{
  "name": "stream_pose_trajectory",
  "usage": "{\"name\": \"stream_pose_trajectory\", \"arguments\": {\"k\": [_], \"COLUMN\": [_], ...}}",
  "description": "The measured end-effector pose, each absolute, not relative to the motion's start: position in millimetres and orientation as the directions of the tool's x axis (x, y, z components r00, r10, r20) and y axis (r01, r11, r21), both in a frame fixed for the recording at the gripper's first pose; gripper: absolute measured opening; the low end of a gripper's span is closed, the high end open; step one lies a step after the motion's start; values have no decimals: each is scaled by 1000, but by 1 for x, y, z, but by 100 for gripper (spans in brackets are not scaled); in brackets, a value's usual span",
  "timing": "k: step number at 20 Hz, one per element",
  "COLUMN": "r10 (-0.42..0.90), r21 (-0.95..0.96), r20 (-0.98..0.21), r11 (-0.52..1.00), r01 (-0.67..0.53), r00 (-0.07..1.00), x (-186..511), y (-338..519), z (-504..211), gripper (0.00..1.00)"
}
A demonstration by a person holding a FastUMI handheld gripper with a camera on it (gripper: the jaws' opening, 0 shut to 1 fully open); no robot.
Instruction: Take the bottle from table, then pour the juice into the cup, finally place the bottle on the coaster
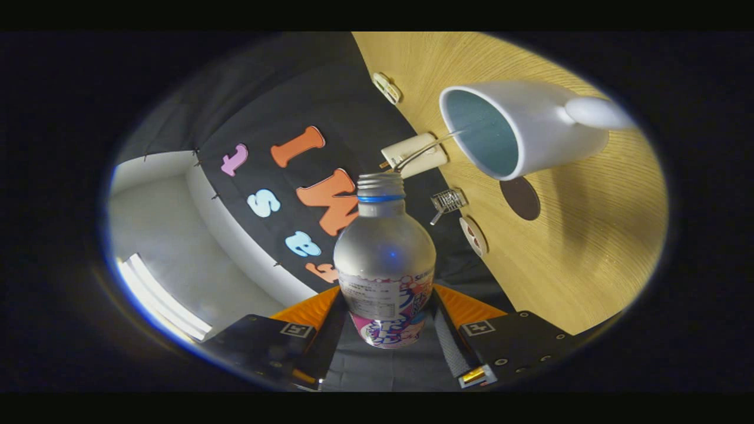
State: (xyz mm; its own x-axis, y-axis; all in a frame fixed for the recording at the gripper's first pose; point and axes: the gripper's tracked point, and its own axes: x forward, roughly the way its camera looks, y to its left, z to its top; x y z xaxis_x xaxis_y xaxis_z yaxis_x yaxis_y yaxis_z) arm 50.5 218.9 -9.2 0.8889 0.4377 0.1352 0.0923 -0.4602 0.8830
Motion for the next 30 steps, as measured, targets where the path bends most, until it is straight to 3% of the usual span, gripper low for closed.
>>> {"name": "stream_pose_trajectory", "arguments": {"k": [30], "r10": [439], "r21": [809], "r20": [199], "r11": [-579], "r01": [106], "r00": [876], "x": [52], "y": [221], "z": [8], "gripper": [76]}}
